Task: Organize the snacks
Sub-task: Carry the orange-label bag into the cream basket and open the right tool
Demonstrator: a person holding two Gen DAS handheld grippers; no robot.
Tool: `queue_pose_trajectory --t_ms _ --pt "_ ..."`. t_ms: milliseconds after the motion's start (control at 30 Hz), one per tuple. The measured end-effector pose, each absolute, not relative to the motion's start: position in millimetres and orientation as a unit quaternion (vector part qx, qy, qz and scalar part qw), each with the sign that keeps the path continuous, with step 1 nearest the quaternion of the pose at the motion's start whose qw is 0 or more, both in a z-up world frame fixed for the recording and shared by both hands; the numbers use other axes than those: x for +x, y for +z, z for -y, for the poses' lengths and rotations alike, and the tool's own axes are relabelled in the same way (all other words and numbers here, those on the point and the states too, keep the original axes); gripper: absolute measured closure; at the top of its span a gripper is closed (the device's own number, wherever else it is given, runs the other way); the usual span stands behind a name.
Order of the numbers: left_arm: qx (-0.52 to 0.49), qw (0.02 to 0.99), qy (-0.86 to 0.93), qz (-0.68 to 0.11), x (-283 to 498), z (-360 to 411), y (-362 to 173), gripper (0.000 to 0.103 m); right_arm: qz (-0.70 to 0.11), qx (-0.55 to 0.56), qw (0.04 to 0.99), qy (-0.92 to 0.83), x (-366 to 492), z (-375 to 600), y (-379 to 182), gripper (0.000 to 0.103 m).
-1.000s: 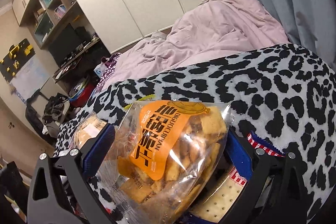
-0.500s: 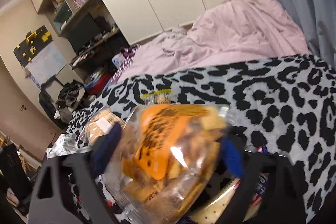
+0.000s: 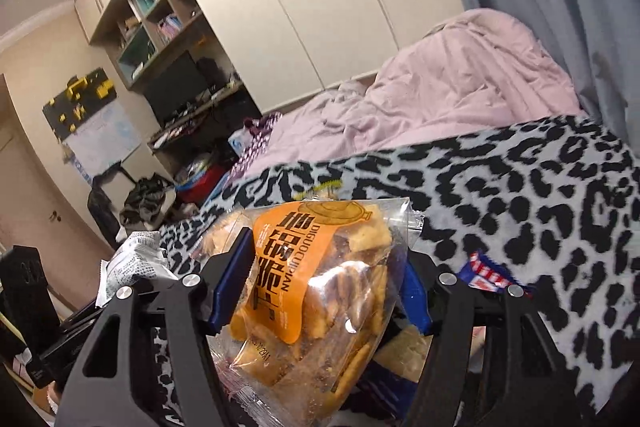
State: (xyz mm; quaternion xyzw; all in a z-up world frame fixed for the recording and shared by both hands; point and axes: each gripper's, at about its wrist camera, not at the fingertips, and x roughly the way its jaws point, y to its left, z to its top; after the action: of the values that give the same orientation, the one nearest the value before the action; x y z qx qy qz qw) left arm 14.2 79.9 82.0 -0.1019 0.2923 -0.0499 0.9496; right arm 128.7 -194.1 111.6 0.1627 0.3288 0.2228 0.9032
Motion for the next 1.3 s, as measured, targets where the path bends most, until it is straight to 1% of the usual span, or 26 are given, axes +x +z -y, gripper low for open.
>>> queue_pose_trajectory --t_ms 233,433,667,1033,1300 --pt "-0.078 0.953 -0.069 -0.286 12.4 -51.1 94.9 0.050 -0.284 0.109 0.940 0.156 94.1 211.8 127.8 0.035" --pt "-0.052 0.954 -0.086 -0.284 14.7 -18.0 105.0 0.050 -0.271 0.108 0.949 0.116 78.2 242.5 128.6 0.035" --pt "-0.008 0.952 -0.116 -0.284 20.7 43.2 113.7 0.050 -0.246 0.112 0.961 0.058 59.8 295.4 128.1 0.035" --pt "0.056 0.939 -0.189 -0.282 31.8 153.9 117.9 0.050 -0.232 0.142 0.961 -0.055 31.6 405.7 110.5 0.035" --pt "0.085 0.926 -0.229 -0.288 37.0 215.4 114.6 0.050 -0.237 0.150 0.948 -0.150 10.8 472.0 88.5 0.035"
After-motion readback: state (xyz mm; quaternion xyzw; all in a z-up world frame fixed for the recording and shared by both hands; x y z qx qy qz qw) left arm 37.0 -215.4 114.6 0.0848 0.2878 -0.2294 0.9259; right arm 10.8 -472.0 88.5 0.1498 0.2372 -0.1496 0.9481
